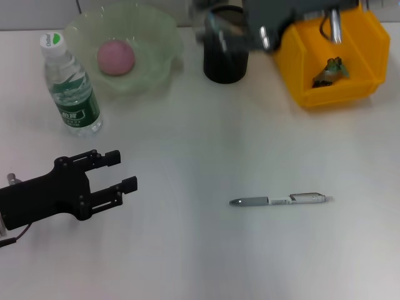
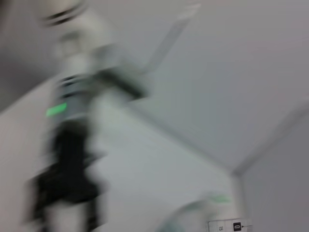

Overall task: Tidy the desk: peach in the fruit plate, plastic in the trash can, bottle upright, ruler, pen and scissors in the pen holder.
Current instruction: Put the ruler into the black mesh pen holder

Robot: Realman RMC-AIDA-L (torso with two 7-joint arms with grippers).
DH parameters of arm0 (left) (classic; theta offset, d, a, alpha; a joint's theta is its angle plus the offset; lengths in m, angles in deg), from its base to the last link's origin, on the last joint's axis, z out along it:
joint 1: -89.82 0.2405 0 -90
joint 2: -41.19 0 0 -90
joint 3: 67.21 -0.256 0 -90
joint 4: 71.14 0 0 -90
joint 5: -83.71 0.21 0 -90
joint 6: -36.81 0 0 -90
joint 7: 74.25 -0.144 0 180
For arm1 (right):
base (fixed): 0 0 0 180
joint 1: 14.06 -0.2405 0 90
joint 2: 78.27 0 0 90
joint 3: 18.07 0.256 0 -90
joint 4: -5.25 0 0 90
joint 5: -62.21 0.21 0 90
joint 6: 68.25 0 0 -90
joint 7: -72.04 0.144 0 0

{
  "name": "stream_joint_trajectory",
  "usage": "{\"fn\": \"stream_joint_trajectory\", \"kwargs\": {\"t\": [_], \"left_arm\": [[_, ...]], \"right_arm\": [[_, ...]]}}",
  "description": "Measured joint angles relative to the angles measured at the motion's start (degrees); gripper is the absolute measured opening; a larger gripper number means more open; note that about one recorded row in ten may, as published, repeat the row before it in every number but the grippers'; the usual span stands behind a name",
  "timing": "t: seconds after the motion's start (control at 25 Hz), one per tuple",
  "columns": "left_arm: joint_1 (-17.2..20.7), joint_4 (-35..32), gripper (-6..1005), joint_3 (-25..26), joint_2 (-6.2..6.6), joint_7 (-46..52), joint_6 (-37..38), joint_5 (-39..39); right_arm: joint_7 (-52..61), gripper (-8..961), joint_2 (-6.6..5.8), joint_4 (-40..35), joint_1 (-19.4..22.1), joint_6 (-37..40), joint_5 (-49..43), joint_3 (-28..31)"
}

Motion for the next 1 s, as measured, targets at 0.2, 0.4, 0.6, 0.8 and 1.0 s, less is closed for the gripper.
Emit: {"fn": "stream_joint_trajectory", "kwargs": {"t": [0.2,0.4,0.6,0.8,1.0], "left_arm": [[-0.2,0.0,667,-0.5,-0.27,-0.3,0.8,0.3],[-0.4,0.1,667,-1.4,-0.45,-0.6,1.6,0.6],[-0.2,0.2,667,-1.7,-0.91,-2.1,2.6,0.7],[-0.2,0.6,667,-2.2,-1.0,-2.6,2.8,0.8],[-0.4,0.7,667,-2.7,-1.12,-3.4,2.9,1.1]], "right_arm": [[9.1,387,0.07,3.8,2.6,-13.3,10.3,0.2],[13.9,388,-0.05,10.5,2.3,-25.7,16.0,0.4],[17.3,388,-0.42,15.8,0.6,-33.3,18.6,0.6],[18.9,388,-0.57,19.6,-0.9,-38.0,20.5,0.6],[19.6,388,-1.24,25.5,-3.5,-43.1,21.1,0.7]]}}
